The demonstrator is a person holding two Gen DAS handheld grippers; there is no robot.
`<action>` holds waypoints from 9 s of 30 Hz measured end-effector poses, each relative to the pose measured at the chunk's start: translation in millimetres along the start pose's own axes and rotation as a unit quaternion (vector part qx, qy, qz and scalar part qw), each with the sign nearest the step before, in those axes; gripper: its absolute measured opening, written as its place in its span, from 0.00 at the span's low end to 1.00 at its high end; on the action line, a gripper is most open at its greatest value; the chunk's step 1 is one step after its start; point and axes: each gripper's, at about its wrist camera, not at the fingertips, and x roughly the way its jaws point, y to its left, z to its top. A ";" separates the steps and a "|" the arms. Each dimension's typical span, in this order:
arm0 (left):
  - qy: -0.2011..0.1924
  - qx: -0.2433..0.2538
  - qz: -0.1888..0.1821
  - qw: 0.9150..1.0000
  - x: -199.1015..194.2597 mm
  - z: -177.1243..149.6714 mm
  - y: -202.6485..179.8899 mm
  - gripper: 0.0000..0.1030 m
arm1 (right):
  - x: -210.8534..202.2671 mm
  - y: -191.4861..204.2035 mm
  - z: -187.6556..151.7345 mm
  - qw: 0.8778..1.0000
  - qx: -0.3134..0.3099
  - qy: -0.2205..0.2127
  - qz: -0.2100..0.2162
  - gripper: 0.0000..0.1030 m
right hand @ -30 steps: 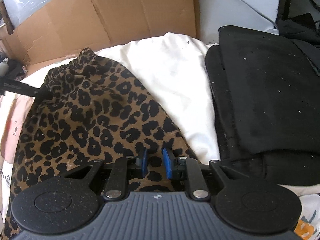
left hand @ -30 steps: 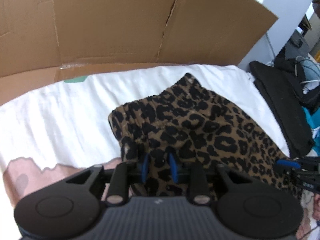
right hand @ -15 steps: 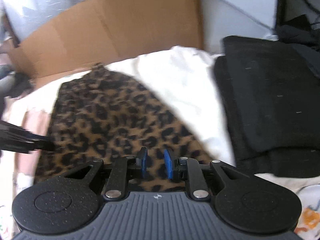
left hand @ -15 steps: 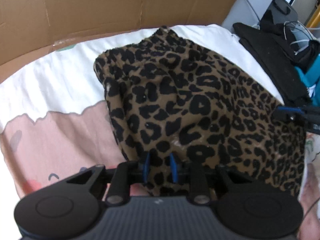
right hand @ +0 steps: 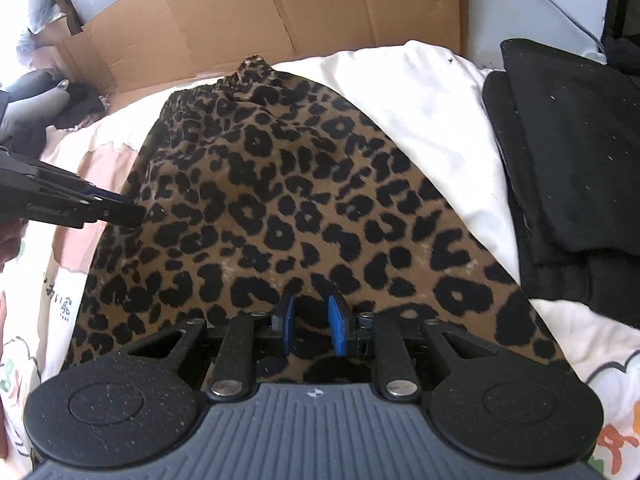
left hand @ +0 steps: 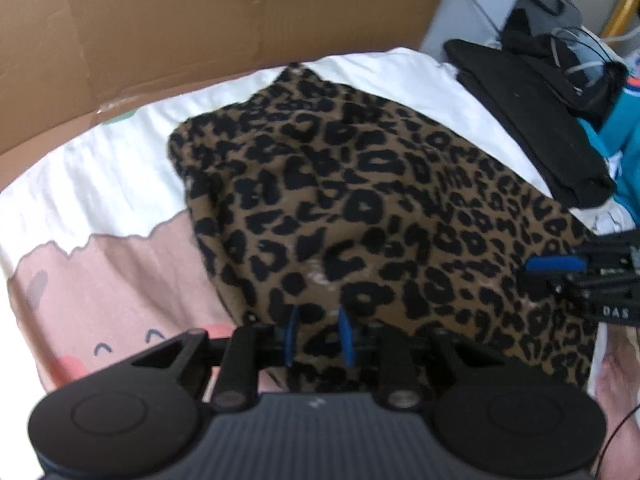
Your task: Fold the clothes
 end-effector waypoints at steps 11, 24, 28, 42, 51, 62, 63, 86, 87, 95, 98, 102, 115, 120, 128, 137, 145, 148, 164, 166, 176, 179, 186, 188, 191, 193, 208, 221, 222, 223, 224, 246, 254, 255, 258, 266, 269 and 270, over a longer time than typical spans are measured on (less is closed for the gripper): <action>0.027 0.024 -0.002 0.999 5.5 -18.8 -8.6 0.25 | -17.2 -16.4 -19.6 1.000 0.012 0.023 0.005 0.24; 0.041 0.039 -0.049 0.997 -16.8 -30.6 -21.0 0.23 | -47.1 -19.8 -26.9 1.000 0.002 0.029 0.010 0.25; 0.047 0.062 -0.072 0.994 -14.5 -36.2 -36.8 0.23 | -48.3 -3.7 -17.6 0.999 -0.014 0.019 0.035 0.25; 0.079 0.128 -0.134 0.979 -9.8 -61.7 -78.8 0.23 | -24.3 64.9 -32.5 0.987 -0.095 0.076 0.106 0.25; 0.103 0.133 -0.146 0.975 -31.4 -74.8 -56.1 0.23 | -26.9 65.5 -46.2 0.980 -0.118 0.114 0.113 0.25; 0.153 0.142 -0.151 0.966 -52.8 -97.1 -33.4 0.24 | -20.6 63.5 -47.5 0.980 -0.114 0.124 0.109 0.25; 0.160 0.145 -0.152 0.964 -52.3 -100.7 -35.3 0.24 | -20.8 63.5 -47.9 0.980 -0.114 0.124 0.108 0.25; 0.154 0.077 -0.218 0.961 -52.3 -117.7 -39.3 0.32 | -21.8 50.4 -52.3 0.983 -0.081 0.114 0.119 0.25; 0.148 0.065 -0.222 0.962 -53.1 -116.7 -36.5 0.32 | -21.9 49.9 -52.5 0.983 -0.079 0.114 0.119 0.25; 0.135 -0.037 -0.246 0.959 -45.4 -106.1 -25.1 0.32 | -22.3 49.5 -53.4 0.984 -0.074 0.113 0.119 0.25; 0.151 -0.028 -0.242 0.958 -36.0 -113.8 -33.5 0.35 | -21.4 49.6 -53.1 0.984 -0.073 0.113 0.118 0.25; 0.163 -0.015 -0.237 0.958 -24.9 -126.6 -43.7 0.34 | -21.1 49.3 -53.3 0.984 -0.073 0.113 0.117 0.25; 0.200 -0.084 -0.270 0.938 -31.9 -129.6 -8.4 0.02 | -22.8 44.6 -53.5 0.984 -0.071 0.111 0.116 0.25; 0.203 -0.103 -0.276 0.934 -25.1 -135.6 -9.1 0.08 | -22.4 44.9 -53.4 0.985 -0.072 0.111 0.114 0.25; 0.208 -0.132 -0.286 0.926 -14.3 -145.1 -10.1 0.26 | -21.5 45.4 -53.6 0.985 -0.071 0.112 0.113 0.25; 0.220 -0.128 -0.289 0.923 -17.0 -144.2 -9.4 0.02 | -21.1 44.0 -54.6 0.985 -0.071 0.111 0.116 0.25; 0.230 -0.115 -0.289 0.922 -23.8 -140.0 -7.2 0.23 | -27.1 48.3 -52.1 0.985 -0.078 0.111 0.109 0.25; 0.218 -0.109 -0.276 0.930 -36.3 -129.8 3.0 0.41 | -29.8 48.6 -52.3 0.985 -0.079 0.110 0.109 0.25; 0.190 -0.156 -0.250 0.936 -26.8 -123.2 19.2 0.57 | -29.4 95.6 -67.6 0.961 -0.145 0.129 0.198 0.22; 0.193 -0.152 -0.255 0.935 -22.8 -124.4 14.6 0.57 | -27.8 100.8 -68.9 0.958 -0.155 0.131 0.205 0.22; 0.216 -0.164 -0.285 0.919 -7.8 -136.6 8.6 0.16 | -27.5 126.0 -77.2 0.936 -0.193 0.141 0.257 0.22; 0.219 -0.155 -0.278 0.922 -6.5 -142.9 11.8 0.10 | -26.6 131.6 -81.3 0.931 -0.208 0.146 0.260 0.22; 0.222 -0.163 -0.278 0.920 -5.9 -142.8 16.7 0.21 | -28.9 103.6 -70.9 0.951 -0.168 0.129 0.228 0.25; 0.218 -0.180 -0.284 0.916 -3.5 -142.9 19.2 0.32 | -30.5 87.0 -66.7 0.961 -0.147 0.117 0.201 0.25; 0.213 -0.206 -0.297 0.908 0.3 -145.8 18.1 0.34 | -32.8 61.9 -60.5 0.975 -0.116 0.099 0.160 0.25; 0.213 -0.217 -0.305 0.903 3.2 -148.8 16.7 0.34 | -34.3 45.3 -56.3 0.983 -0.095 0.087 0.132 0.25; 0.219 -0.216 -0.322 0.896 3.6 -161.1 2.0 0.23 | -43.4 -43.9 -38.6 1.000 0.020 0.021 -0.008 0.23; 0.225 -0.287 -0.353 0.862 11.0 -179.4 -3.8 0.27 | -44.3 -39.4 -38.5 1.000 0.017 0.013 -0.019 0.23; 0.226 -0.292 -0.352 0.860 11.6 -181.0 -4.2 0.27 | -45.1 -40.3 -38.5 1.000 0.018 0.011 -0.021 0.23; 0.228 -0.296 -0.350 0.859 12.2 -182.3 -4.3 0.26 | -46.3 -42.0 -38.4 0.999 0.020 0.009 -0.025 0.23; 0.228 -0.299 -0.347 0.859 13.0 -183.2 -3.7 0.23 | -47.4 -43.7 -38.3 0.999 0.022 0.007 -0.029 0.23; 0.266 -0.284 -0.241 0.889 -18.4 -161.0 6.8 0.07 | -66.8 -104.5 -45.8 0.992 0.104 -0.032 -0.055 0.25; 0.280 -0.273 -0.222 0.893 -10.8 -155.3 0.9 0.07 | -50.1 -119.2 -32.9 0.995 0.098 -0.021 0.004 0.32; 0.281 -0.272 -0.221 0.893 -9.9 -155.8 1.2 0.07 | -47.0 -122.0 -31.2 0.995 0.099 -0.017 0.012 0.37; 0.283 -0.269 -0.220 0.894 -5.9 -154.7 -6.8 0.07 | -35.9 -130.5 -28.2 0.994 0.100 -0.001 0.034 0.39; 0.283 -0.254 -0.226 0.897 -7.9 -155.7 -5.5 0.07 | -18.0 -138.4 -16.6 0.993 0.082 0.023 0.087 0.39; 0.282 -0.254 -0.229 0.896 -9.9 -157.1 -2.6 0.07 | -11.7 -142.9 -13.3 0.991 0.074 0.038 0.102 0.36; 0.282 -0.253 -0.229 0.897 -9.2 -156.9 -2.8 0.07 | -10.1 -146.3 -11.9 0.990 0.076 0.043 0.107 0.31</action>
